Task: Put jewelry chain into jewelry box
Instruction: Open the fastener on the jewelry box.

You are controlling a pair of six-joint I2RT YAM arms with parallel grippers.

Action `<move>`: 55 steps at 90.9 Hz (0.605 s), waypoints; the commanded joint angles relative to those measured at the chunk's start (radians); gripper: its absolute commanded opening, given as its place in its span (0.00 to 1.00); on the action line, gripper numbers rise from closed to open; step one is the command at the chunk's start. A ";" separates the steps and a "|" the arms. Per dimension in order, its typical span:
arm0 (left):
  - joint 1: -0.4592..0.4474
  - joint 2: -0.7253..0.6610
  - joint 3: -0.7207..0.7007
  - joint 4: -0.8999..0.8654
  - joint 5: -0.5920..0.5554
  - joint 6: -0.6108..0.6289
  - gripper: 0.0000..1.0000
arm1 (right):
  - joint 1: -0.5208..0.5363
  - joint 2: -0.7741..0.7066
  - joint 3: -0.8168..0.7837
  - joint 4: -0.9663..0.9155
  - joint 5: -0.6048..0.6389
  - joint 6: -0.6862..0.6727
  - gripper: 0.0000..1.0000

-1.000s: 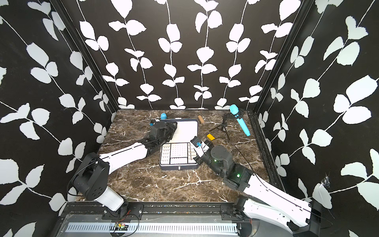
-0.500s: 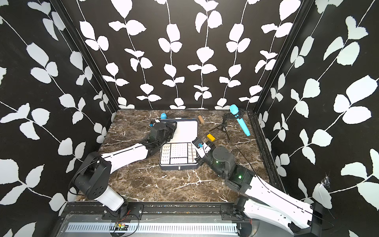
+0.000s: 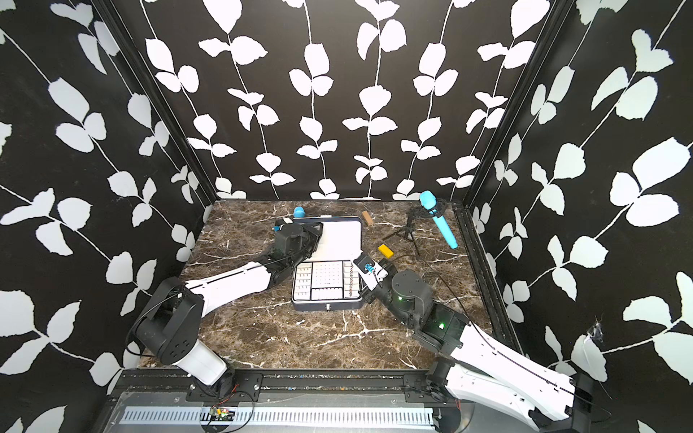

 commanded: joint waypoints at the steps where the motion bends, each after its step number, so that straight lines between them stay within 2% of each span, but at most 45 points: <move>1: 0.004 -0.014 0.012 -0.083 0.003 0.026 0.37 | 0.003 -0.018 -0.009 0.046 0.019 0.000 0.00; 55: -0.011 -0.030 -0.012 -0.123 0.022 0.035 0.29 | 0.004 -0.033 -0.020 0.046 0.024 0.005 0.00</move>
